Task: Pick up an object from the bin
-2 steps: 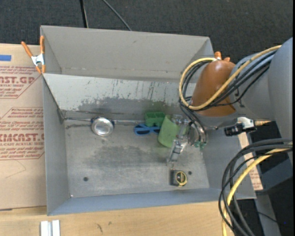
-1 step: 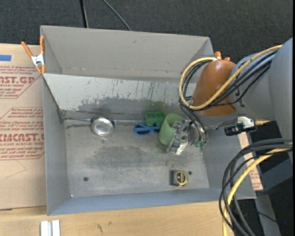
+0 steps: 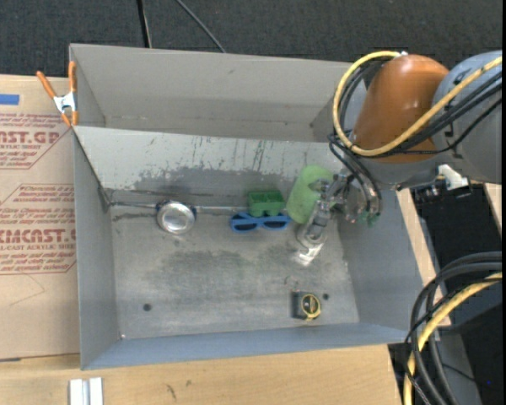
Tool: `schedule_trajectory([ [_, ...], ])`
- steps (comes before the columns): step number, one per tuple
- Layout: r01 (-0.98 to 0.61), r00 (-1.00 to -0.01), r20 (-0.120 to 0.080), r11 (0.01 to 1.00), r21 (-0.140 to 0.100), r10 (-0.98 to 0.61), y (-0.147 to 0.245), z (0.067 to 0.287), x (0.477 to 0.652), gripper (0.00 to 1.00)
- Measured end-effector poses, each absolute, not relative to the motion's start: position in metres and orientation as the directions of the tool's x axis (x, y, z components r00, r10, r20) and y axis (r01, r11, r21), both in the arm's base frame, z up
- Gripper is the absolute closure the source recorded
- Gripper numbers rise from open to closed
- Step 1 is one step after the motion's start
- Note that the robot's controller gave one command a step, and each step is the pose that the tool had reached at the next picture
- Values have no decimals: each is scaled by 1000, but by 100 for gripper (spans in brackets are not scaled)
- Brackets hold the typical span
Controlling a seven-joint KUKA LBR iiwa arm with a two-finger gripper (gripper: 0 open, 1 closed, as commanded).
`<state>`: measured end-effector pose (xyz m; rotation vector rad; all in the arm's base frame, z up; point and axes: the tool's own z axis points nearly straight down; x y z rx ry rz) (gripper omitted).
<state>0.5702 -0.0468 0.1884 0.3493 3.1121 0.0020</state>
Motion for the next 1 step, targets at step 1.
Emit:
schedule_trajectory([
  [1, 193, -981, -10, 981, 1, 193, -49, 262, 574, 100],
])
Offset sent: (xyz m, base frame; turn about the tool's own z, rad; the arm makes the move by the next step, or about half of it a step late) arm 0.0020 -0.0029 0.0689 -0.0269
